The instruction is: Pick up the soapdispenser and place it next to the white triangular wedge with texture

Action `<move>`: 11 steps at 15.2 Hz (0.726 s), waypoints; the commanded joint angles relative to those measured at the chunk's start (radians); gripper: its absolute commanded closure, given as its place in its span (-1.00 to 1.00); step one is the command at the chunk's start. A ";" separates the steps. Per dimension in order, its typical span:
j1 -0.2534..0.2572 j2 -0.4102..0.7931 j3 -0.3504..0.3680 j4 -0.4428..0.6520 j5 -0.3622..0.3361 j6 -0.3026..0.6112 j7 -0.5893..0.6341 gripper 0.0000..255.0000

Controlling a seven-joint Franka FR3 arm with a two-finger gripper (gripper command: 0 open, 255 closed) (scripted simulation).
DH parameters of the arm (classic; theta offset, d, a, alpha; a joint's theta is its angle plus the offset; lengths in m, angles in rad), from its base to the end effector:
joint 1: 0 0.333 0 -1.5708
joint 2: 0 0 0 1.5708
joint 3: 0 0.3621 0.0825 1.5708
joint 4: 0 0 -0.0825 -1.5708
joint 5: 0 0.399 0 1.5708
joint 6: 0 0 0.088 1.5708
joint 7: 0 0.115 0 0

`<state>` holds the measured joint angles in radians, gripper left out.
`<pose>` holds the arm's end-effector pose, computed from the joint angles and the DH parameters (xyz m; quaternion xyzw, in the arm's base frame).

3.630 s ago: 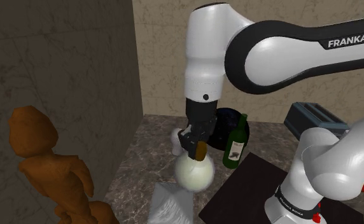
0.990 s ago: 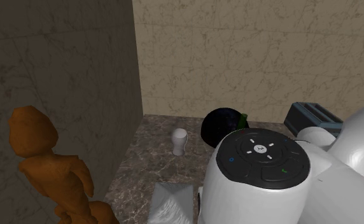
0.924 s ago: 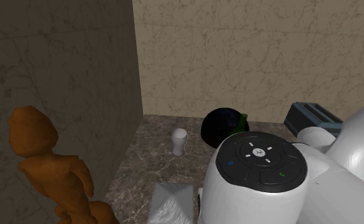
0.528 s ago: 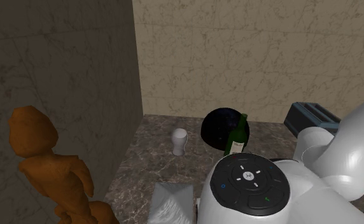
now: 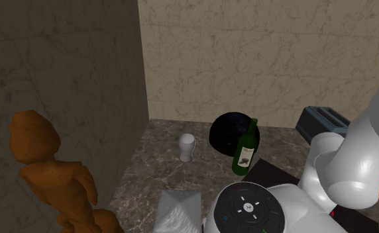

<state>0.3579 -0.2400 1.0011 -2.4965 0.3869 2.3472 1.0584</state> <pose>0.0899 0.4511 0.3583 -0.9993 -0.0070 0.0323 0.0177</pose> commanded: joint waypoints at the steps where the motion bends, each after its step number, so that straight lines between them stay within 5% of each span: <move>1: -0.016 0.036 0.024 -0.011 -0.024 0.043 0.019 1.00; 7: -0.067 0.143 0.081 -0.037 -0.126 0.147 0.091 1.00; 11: -0.066 0.143 0.080 -0.037 -0.126 0.147 0.091 1.00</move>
<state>0.2922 -0.0981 1.0806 -2.5342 0.2624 2.4936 1.1484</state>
